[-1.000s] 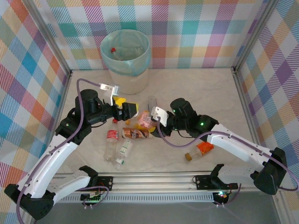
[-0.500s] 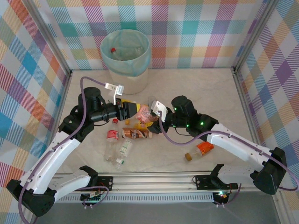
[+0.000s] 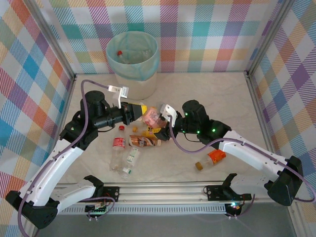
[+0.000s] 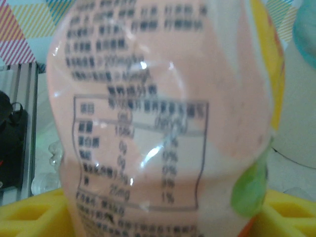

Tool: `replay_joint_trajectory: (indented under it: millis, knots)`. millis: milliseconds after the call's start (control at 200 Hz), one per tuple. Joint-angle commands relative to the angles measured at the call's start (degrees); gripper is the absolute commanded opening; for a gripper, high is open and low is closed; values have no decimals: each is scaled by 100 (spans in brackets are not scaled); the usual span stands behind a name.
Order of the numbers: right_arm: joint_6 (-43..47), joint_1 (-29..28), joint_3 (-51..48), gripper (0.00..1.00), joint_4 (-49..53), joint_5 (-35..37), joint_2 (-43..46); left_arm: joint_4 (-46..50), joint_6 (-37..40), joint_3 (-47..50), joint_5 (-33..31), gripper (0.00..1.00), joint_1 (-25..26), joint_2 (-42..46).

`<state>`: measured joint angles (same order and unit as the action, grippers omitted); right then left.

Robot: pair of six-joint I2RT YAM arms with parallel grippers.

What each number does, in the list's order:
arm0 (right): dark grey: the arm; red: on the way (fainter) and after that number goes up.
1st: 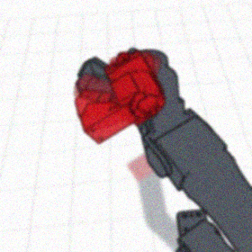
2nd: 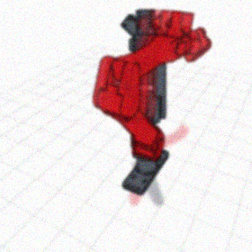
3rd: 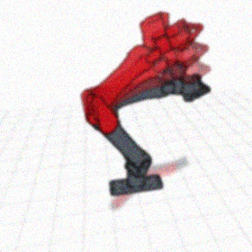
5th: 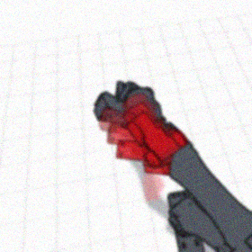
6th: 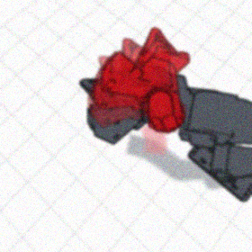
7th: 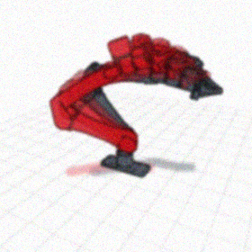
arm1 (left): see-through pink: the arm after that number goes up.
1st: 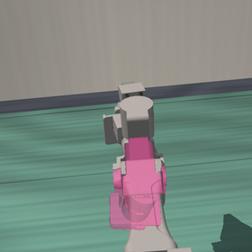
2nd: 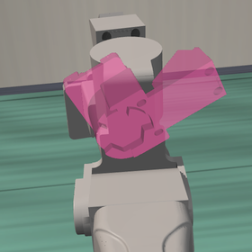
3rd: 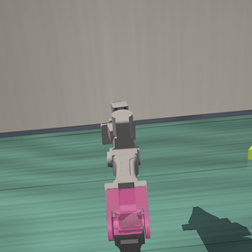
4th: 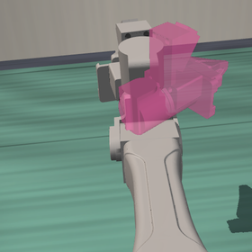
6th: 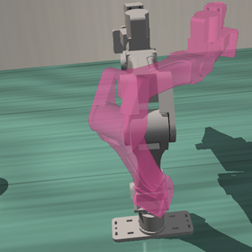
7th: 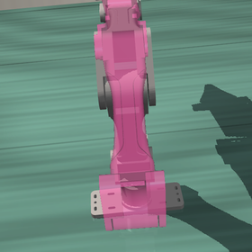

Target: Put the plastic bottles in the bin

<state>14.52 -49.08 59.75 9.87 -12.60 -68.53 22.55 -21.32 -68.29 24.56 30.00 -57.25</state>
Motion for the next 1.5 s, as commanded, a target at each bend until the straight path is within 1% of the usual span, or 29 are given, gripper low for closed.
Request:
replay_joint_trajectory:
  millis: [0,35,130,220,280,425,530,635,765,860,1010,1070,1215,1495]
  knots:
    - [-2,-5,229,89,-224,242,76,-117,-181,-492,-846,0,24,-124]
    - [14,-5,254,94,-289,431,77,-43,-179,-648,-1006,0,24,-199]
    - [98,-5,413,100,-430,1060,53,179,-54,-1206,-1468,0,15,-443]
    - [226,-5,731,100,-452,1811,-86,358,161,-1823,-1955,0,6,-735]
    - [335,8,952,100,-538,2190,-178,486,337,-2303,-2303,0,-10,-980]
    - [536,125,1495,100,-731,2694,-459,839,897,-3562,-3227,0,-71,-1732]
    - [616,213,1907,100,-678,2694,-656,1116,1175,-4499,-3732,0,-234,-2347]
    - [613,254,2239,100,-569,2618,-842,1360,1256,-5340,-3879,0,-515,-2910]
    - [554,286,2512,100,-372,2360,-1048,1678,1393,-6328,-4082,0,-803,-3668]
    - [484,314,2623,100,-313,2145,-1207,1912,1668,-7061,-4355,0,-896,-4267]
    - [399,329,2742,100,-316,1833,-1501,2570,2115,-8384,-4751,0,-1000,-5345]
    - [354,333,2795,100,-321,1713,-1609,2656,2201,-8553,-4791,0,-1052,-5599]
    - [284,337,2865,100,-308,1535,-1791,2795,2249,-8616,-4752,0,-1178,-5974]
    - [125,333,2806,100,-236,1443,-1970,3301,2285,-8813,-4249,0,-1251,-6675]
